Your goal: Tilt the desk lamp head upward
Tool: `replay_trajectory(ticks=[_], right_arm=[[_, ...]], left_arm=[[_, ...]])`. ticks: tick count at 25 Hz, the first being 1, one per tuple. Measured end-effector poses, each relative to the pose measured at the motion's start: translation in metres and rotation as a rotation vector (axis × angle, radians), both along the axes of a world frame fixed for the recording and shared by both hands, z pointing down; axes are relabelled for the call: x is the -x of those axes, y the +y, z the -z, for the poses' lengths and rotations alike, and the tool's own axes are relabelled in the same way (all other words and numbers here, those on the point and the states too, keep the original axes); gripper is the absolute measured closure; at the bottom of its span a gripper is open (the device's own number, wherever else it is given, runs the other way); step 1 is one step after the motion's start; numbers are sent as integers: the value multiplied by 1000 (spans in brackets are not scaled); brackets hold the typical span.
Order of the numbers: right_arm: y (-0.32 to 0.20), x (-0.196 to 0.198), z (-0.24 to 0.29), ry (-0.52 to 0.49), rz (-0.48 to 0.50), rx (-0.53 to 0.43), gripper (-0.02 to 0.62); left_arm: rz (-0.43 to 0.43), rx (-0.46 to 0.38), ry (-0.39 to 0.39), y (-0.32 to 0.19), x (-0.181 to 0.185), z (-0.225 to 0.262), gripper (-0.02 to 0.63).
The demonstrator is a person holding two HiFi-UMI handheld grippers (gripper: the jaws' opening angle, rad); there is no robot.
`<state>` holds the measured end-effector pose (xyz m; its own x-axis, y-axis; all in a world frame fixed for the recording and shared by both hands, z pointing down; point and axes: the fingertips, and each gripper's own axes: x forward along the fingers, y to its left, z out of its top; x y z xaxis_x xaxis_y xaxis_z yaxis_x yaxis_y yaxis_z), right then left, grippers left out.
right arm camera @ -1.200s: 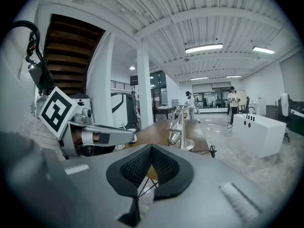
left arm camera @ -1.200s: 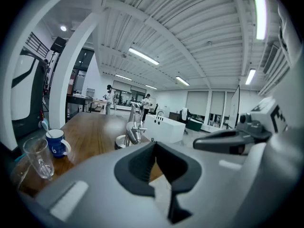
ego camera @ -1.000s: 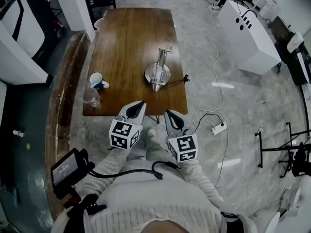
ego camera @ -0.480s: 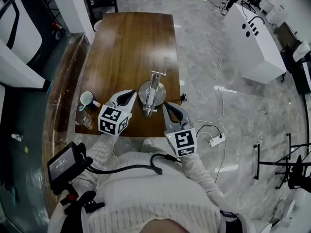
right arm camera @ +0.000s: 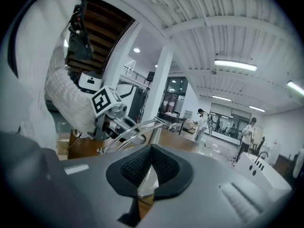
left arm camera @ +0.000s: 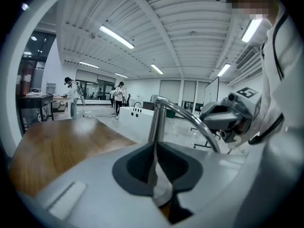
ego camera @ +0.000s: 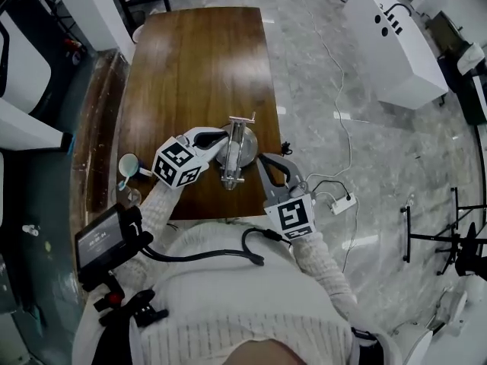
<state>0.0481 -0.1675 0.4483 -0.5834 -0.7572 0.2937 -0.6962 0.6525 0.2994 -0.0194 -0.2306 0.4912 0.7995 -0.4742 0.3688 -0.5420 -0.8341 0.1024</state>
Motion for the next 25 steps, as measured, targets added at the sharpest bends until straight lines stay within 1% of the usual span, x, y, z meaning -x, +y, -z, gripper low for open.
replay_trajectory(ticks=[1,3,4,7,8,12,14,15,16,17,20,22,24,25], right_arm=[[-3,2,-1,41,18,-22,597],[-3,4,-1,127,63,-76,597],[0,4,1,165,90,-110,597],[10,6,8,286,170,-237,597],[13,7,8,346,200,-290,597],[14,21,0,639,345,-513,597],[14,27,-6,754,409,-611,594],[16,29,-9,798,444,-650,558],[18,30,-11,833,479,-684,490],[20,32,-13,861,513,-717,453],[25,40,-15,929,593,-852,381],[25,50,-11,953,612,-963,342],[24,61,-9,958,628,-1051,339],[24,67,-11,960,640,-1081,342]], left_arm=[[-17,12,6,-5,-2,-3,571],[-54,36,16,-6,-10,-6,498],[-72,44,18,-3,-14,-7,488],[-115,50,23,5,-23,-7,468],[-128,49,25,5,-25,-6,465],[-179,52,31,-5,-29,-7,463],[-216,62,33,-7,-31,-9,462],[-232,70,38,-6,-32,-9,457],[-244,79,45,-6,-34,-9,445],[-253,89,52,-5,-35,-9,439],[-271,104,63,-3,-39,-9,437],[-278,117,68,-2,-40,-10,436],[-280,131,77,-1,-41,-10,434],[-280,138,80,0,-42,-10,433]])
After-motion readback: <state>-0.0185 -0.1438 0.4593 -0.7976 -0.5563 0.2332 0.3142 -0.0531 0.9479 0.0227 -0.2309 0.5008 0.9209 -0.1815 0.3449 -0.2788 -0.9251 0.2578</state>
